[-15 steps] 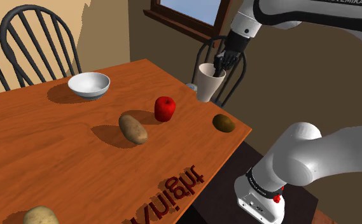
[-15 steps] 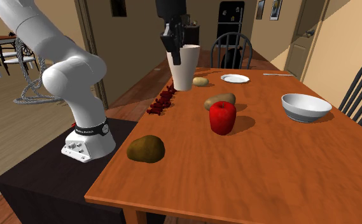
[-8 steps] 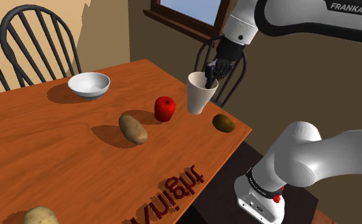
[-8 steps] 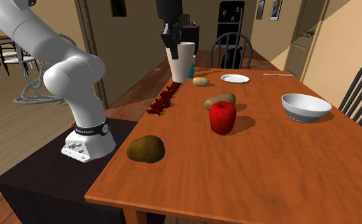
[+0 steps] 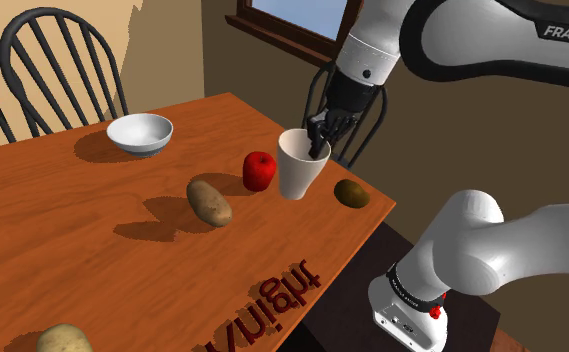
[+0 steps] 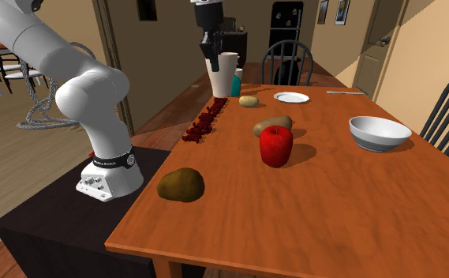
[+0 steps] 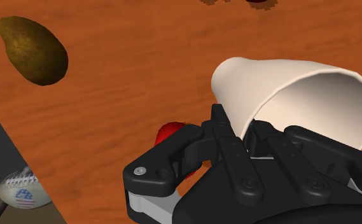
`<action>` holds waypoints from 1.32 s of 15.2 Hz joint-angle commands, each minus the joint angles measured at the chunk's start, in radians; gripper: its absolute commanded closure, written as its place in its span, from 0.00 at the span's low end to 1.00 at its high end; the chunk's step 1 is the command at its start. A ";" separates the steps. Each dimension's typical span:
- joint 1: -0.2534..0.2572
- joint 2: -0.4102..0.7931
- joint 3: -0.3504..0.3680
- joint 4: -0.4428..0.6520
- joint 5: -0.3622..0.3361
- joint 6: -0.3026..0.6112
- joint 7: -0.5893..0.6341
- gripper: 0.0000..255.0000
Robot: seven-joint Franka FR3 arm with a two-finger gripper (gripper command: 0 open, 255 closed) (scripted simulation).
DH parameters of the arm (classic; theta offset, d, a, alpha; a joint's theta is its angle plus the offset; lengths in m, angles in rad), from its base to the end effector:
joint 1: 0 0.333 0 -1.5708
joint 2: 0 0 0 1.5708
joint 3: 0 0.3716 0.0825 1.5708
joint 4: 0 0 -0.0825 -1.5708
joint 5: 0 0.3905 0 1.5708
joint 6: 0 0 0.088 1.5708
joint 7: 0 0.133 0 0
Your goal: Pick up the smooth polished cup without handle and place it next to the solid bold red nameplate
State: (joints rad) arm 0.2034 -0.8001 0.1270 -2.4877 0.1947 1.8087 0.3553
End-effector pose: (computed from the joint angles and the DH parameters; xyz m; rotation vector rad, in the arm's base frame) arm 0.2684 0.1247 0.5641 -3.0029 0.1392 -0.1202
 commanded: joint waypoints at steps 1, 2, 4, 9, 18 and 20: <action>0.001 -0.003 0.003 -0.031 0.004 0.028 -0.002 1.00; 0.002 -0.004 0.004 -0.045 0.005 0.041 -0.004 1.00; 0.003 -0.006 0.007 -0.072 0.008 0.067 -0.006 1.00; 0.007 -0.004 0.014 -0.138 0.017 0.134 -0.014 1.00; 0.015 0.017 0.027 -0.247 0.036 0.263 -0.027 1.00; 0.017 0.025 0.031 -0.269 0.041 0.294 -0.031 1.00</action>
State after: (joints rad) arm 0.2185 -0.7795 0.1550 -2.7465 0.2330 2.0862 0.3252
